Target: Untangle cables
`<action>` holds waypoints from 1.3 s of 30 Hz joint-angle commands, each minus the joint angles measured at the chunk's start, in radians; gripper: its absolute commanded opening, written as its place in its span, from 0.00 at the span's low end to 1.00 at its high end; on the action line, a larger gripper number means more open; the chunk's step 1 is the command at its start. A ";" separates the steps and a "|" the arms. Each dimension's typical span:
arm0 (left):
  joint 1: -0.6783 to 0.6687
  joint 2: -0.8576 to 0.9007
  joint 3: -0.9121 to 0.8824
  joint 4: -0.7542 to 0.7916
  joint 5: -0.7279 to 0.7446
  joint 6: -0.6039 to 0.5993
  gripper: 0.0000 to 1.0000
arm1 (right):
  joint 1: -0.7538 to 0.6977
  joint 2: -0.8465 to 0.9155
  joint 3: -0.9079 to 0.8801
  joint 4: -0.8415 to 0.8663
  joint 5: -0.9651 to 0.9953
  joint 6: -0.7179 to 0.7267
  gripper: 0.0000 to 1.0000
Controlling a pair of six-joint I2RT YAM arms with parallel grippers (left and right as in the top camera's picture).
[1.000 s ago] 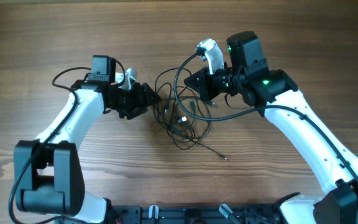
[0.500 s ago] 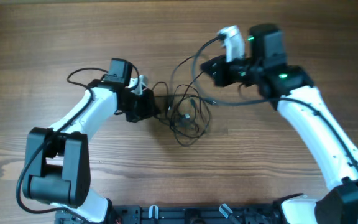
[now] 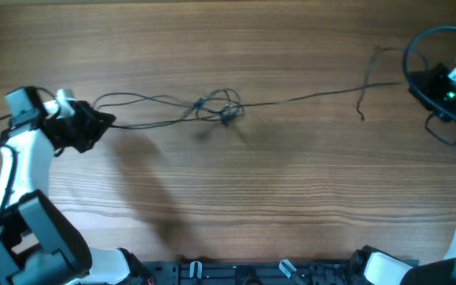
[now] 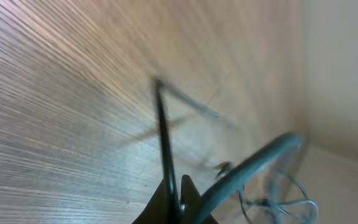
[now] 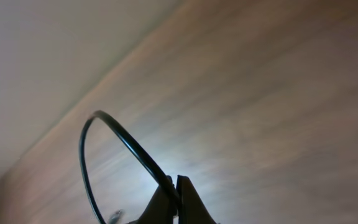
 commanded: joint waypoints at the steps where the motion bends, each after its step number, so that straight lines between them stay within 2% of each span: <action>1: 0.071 -0.023 0.000 0.009 0.042 -0.009 0.04 | -0.038 -0.009 0.005 -0.072 0.366 0.046 0.04; 5: 0.082 -0.023 0.000 0.023 0.042 -0.010 0.04 | -0.039 -0.008 0.005 -0.137 0.636 0.113 0.04; 8: 0.081 -0.023 0.000 0.025 0.063 -0.031 0.04 | -0.039 -0.008 0.005 -0.136 0.656 0.124 0.04; 11: 0.080 -0.023 0.000 0.020 0.082 -0.031 0.04 | -0.039 -0.007 0.005 -0.156 0.714 0.211 0.04; 13: 0.064 -0.023 0.000 0.021 0.160 -0.029 0.04 | -0.038 -0.006 0.005 -0.111 0.552 0.143 0.04; 15: 0.014 -0.023 0.000 0.028 0.203 -0.027 0.04 | -0.031 -0.006 0.005 -0.034 0.152 -0.101 0.04; 16: -0.020 -0.023 0.000 0.033 0.203 -0.012 0.04 | -0.023 -0.006 0.005 -0.020 0.018 -0.171 0.04; 18: -0.112 -0.023 0.000 0.035 0.180 0.039 0.04 | 0.003 -0.006 0.005 -0.018 -0.082 -0.214 0.04; 22: -0.261 -0.022 0.000 0.030 0.074 0.048 0.04 | 0.048 -0.006 0.005 -0.057 0.135 -0.151 0.04; 26: -0.373 -0.023 0.000 0.002 -0.057 0.048 0.04 | 0.050 -0.006 0.005 -0.091 0.224 -0.136 0.04; 28: -0.397 -0.023 0.000 -0.007 -0.084 0.048 0.04 | 0.049 -0.006 0.005 -0.090 0.433 -0.010 0.04; 30: -0.406 -0.022 0.000 -0.016 -0.083 0.048 0.04 | 0.041 -0.006 0.005 -0.015 0.592 0.049 0.04; 33: -0.407 -0.023 0.000 -0.038 -0.084 0.048 0.04 | -0.027 -0.011 0.037 0.215 0.633 0.017 0.08; 36: -0.407 -0.023 0.000 -0.048 -0.087 0.048 0.04 | -0.098 -0.012 0.142 0.305 0.652 0.021 0.04; 39: -0.407 -0.023 0.000 -0.048 -0.087 0.048 0.04 | -0.133 -0.012 0.217 0.304 0.751 0.017 0.04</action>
